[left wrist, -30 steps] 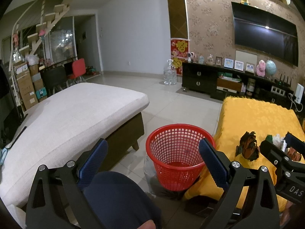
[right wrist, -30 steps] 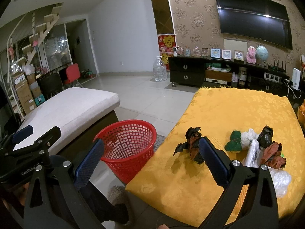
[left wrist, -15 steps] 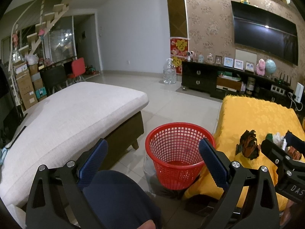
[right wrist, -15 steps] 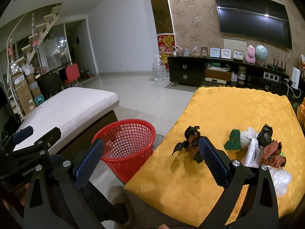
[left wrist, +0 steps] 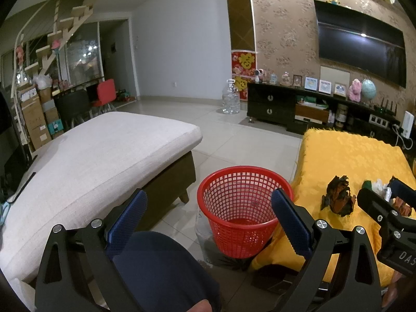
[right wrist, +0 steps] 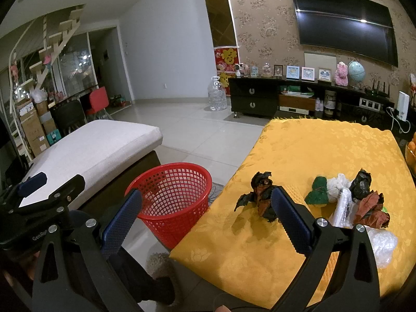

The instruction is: Collect trash

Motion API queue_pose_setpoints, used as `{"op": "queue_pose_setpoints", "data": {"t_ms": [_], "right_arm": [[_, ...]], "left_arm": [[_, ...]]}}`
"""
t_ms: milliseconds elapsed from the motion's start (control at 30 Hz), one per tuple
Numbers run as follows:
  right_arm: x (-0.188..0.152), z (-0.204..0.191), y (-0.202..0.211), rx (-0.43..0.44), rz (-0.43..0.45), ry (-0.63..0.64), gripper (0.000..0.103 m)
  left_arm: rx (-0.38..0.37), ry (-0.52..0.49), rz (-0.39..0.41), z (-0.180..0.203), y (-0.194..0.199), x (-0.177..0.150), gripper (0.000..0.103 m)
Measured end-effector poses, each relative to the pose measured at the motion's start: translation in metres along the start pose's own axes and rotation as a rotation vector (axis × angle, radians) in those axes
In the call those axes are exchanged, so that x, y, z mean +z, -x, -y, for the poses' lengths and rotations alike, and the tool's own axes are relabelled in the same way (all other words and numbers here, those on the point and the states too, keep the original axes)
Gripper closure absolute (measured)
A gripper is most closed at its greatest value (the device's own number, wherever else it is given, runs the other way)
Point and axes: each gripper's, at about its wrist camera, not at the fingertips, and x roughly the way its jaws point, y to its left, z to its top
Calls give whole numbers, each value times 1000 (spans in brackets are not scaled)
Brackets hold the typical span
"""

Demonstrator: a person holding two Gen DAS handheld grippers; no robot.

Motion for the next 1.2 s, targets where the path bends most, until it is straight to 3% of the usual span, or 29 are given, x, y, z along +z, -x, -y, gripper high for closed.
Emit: {"op": "queue_pose_setpoints", "data": {"t_ms": [533,767,1000,1200], "right_arm": [[0,1,0,0,1,-1,6],[-6,15,4,-29,-13,-14,6],[-19,76,8,-166,-55,-68,6],[-35,147,25,-375,-69,-125,6]], "left_arm": [[-1,-2,-5,0,-1,-1,10],[-36,-39,-33,11,-9,-11,10],[-93,-88,-89,31,-23,-13,10],[-171,-157,-141,61,-41,-12,10]]}}
